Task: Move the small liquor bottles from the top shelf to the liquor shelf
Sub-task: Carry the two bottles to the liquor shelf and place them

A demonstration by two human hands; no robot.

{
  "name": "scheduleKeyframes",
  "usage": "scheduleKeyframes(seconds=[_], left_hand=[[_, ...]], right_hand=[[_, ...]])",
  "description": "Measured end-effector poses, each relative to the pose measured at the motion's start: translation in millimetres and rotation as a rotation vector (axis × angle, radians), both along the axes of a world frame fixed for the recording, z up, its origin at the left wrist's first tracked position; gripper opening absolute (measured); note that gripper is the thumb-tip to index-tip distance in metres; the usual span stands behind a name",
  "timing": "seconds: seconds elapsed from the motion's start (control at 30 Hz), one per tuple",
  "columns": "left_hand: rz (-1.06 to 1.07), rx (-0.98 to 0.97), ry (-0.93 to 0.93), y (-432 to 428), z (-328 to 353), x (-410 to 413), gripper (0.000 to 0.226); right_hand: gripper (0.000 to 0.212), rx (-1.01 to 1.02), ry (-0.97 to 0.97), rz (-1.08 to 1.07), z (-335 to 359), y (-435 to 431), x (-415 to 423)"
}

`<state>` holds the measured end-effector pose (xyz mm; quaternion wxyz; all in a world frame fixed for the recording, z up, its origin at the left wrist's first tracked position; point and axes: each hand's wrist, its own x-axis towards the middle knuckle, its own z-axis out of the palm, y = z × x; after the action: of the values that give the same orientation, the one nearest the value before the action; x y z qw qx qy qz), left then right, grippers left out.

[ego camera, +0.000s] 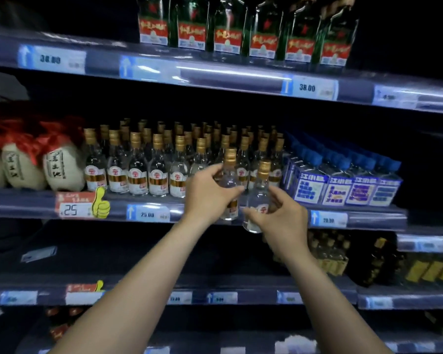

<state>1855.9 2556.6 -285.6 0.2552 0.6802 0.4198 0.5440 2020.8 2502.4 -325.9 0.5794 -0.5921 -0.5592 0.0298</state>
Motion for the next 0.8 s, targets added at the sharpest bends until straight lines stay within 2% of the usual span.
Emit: scheduleKeyframes(seconds=[0.03, 0.13, 0.17, 0.23, 0.33, 0.43, 0.5, 0.7, 0.8], left_hand=[[0.020, 0.022, 0.014, 10.4, 6.0, 3.4, 0.036], [0.099, 0.058, 0.050, 34.3, 16.7, 13.7, 0.056], [0.107, 0.049, 0.058, 39.0, 18.4, 15.7, 0.052], [0.117, 0.036, 0.072, 43.9, 18.0, 17.9, 0.030], [0.158, 0.040, 0.095, 49.1, 14.6, 22.1, 0.036], [0.183, 0.023, 0.121, 52.6, 5.8, 26.5, 0.031], [0.190, 0.020, 0.159, 53.1, 1.6, 30.5, 0.051], [0.215, 0.015, 0.210, 51.0, -1.1, 36.3, 0.072], [0.212, 0.057, 0.265, 46.5, 4.1, 31.8, 0.088]], right_hand=[[0.080, 0.010, -0.003, 0.005, 5.9, 12.2, 2.6], [0.073, 0.035, -0.017, 0.019, 17.5, 42.3, 11.1], [0.073, 0.027, -0.014, 0.024, 19.5, 50.8, 13.6], [0.074, 0.019, -0.023, 0.049, 23.1, 63.0, 16.7], [0.080, 0.010, -0.035, 0.084, 26.1, 76.0, 20.7], [0.068, 0.000, -0.021, 0.125, 22.1, 88.3, 24.9], [0.064, 0.002, -0.011, 0.138, 18.6, 94.9, 27.0], [0.069, -0.043, -0.018, 0.216, 11.8, 98.7, 31.6], [0.083, -0.078, -0.056, 0.258, 11.5, 98.2, 37.8]])
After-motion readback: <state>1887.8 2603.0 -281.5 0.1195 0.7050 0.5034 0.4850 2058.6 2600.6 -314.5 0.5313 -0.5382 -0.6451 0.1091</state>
